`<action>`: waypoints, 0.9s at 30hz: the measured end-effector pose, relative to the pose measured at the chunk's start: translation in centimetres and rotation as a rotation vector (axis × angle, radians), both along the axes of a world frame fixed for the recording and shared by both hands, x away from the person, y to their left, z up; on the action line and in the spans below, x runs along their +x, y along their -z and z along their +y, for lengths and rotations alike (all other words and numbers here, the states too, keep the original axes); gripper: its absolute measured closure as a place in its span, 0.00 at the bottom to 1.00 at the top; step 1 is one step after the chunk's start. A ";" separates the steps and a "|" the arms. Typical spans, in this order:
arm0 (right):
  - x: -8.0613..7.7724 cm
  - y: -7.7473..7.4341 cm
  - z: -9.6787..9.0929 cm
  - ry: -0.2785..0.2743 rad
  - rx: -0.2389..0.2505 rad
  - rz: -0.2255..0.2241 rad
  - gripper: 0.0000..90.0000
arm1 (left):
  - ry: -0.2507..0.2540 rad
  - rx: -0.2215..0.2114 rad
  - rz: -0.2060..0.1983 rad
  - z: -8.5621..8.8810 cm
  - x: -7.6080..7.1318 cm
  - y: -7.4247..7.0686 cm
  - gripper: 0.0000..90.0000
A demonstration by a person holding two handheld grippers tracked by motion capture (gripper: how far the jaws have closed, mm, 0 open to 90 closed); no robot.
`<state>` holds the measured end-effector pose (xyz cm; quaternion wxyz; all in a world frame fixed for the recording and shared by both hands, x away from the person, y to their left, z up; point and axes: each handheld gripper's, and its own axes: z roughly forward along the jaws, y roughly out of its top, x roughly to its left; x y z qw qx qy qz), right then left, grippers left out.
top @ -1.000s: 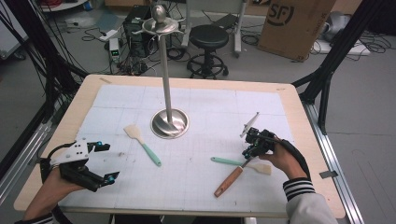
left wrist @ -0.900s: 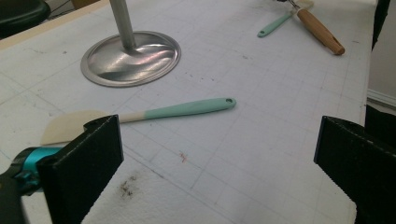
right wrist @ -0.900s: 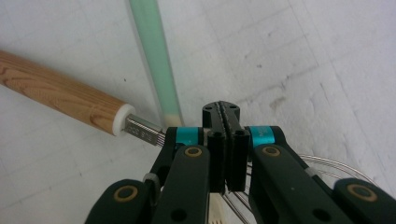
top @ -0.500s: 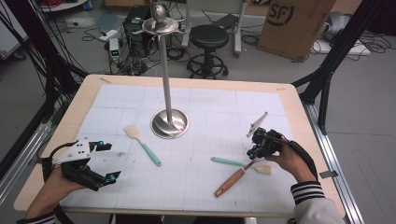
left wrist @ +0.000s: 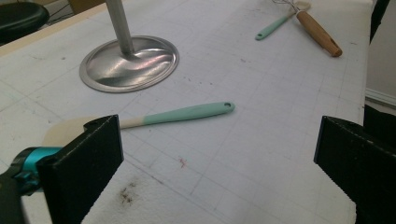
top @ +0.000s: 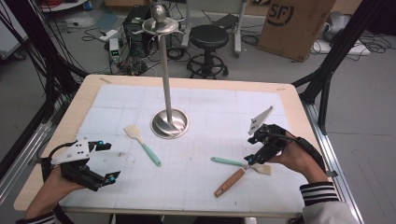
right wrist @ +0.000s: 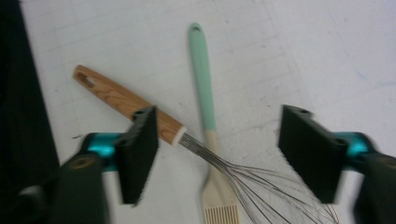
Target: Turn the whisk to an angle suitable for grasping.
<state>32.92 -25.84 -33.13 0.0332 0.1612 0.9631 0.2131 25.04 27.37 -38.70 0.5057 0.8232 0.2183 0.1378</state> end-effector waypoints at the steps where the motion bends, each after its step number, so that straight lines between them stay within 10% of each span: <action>1: -0.2 -0.2 0.1 -0.005 0.008 -0.014 0.15 | 0.001 0.000 -0.001 0.0 0.0 0.0 0.02; 7: -0.5 -1.1 -0.2 0.039 0.083 -0.013 0.08 | 0.002 0.000 -0.004 0.0 0.0 0.0 0.02; 15: -1.1 -1.4 -0.5 -0.002 0.078 -0.111 0.00 | -0.003 0.000 -0.001 0.1 0.0 0.1 0.02; 27: -1.7 1.2 -0.3 -0.095 0.052 -0.099 0.00 | -0.003 0.002 0.001 0.1 0.0 0.1 0.02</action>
